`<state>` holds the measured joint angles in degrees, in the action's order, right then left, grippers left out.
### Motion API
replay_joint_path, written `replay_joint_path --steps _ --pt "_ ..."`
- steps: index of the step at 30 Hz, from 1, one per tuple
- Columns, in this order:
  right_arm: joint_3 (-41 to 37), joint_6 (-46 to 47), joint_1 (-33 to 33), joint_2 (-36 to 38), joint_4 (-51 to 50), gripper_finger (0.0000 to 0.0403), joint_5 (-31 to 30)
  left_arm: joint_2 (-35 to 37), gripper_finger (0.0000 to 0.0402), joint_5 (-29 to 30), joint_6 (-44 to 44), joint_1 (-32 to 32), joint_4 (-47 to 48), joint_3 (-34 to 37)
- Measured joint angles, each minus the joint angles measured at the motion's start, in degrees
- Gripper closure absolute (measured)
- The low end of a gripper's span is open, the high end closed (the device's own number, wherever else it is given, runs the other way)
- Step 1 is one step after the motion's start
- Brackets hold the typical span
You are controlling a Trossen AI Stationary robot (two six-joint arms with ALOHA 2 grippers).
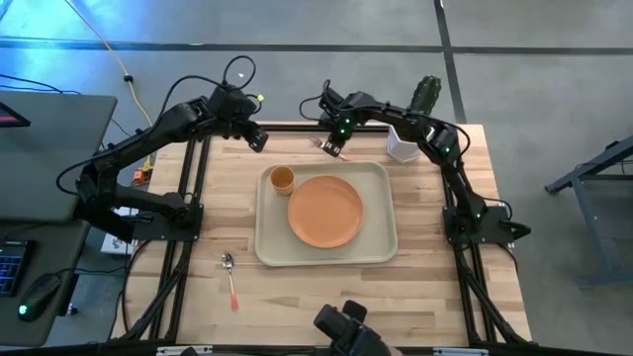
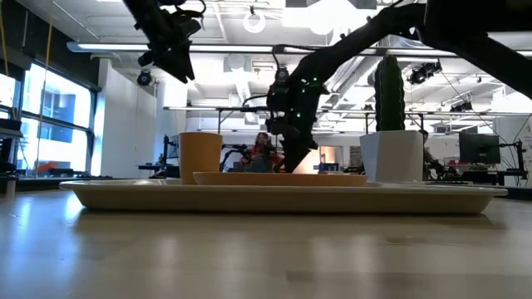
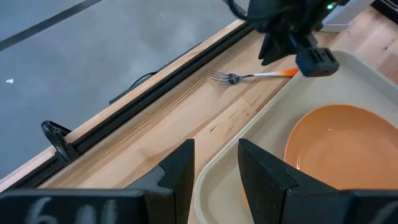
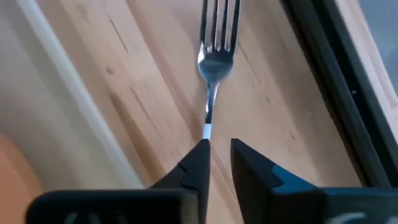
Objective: Pick and place plate/cup/fork/spoon on tray
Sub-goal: Put the orange fork on the off white tray on the left side of the orange plate
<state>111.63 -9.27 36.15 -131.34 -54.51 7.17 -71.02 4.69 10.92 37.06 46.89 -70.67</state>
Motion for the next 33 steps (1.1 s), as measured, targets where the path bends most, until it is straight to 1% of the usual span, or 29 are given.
replay_joint_path --steps 5,8,11,17,20,24,30,33 --pt "0.00 -7.26 -0.42 -1.94 -2.09 0.0316 -0.90 0.00 0.0291 0.17 0.00 0.04 -0.08 0.00" --pt "0.00 -12.05 -0.53 -2.78 -3.56 0.0312 0.20 0.00 0.0291 0.56 0.02 0.04 -0.39 0.00" --pt "0.00 -16.39 -1.17 -3.79 -4.09 0.0312 -0.09 0.00 0.0291 0.57 0.00 0.04 -0.51 0.00" --pt "0.30 -18.84 -2.87 -5.17 -4.08 0.0313 -3.67 0.00 0.0291 0.72 0.00 0.07 -0.52 0.00" --pt "0.35 -18.57 -3.27 -5.63 -4.41 0.0314 -4.06 0.00 0.0291 1.15 -0.04 0.10 -0.49 0.00" --pt "0.31 -16.72 -3.35 -5.78 -4.71 0.0329 -4.13 0.00 0.0291 1.37 -0.08 0.09 -0.59 0.00" --pt "0.22 -14.00 -3.12 -5.89 -5.48 0.0386 -3.72 -0.80 0.0291 2.08 -0.09 0.10 -0.89 0.00" --pt "0.22 -11.94 -3.04 -5.89 -5.85 0.0396 -4.41 -1.94 0.0291 2.10 -0.09 0.09 -0.82 0.00"
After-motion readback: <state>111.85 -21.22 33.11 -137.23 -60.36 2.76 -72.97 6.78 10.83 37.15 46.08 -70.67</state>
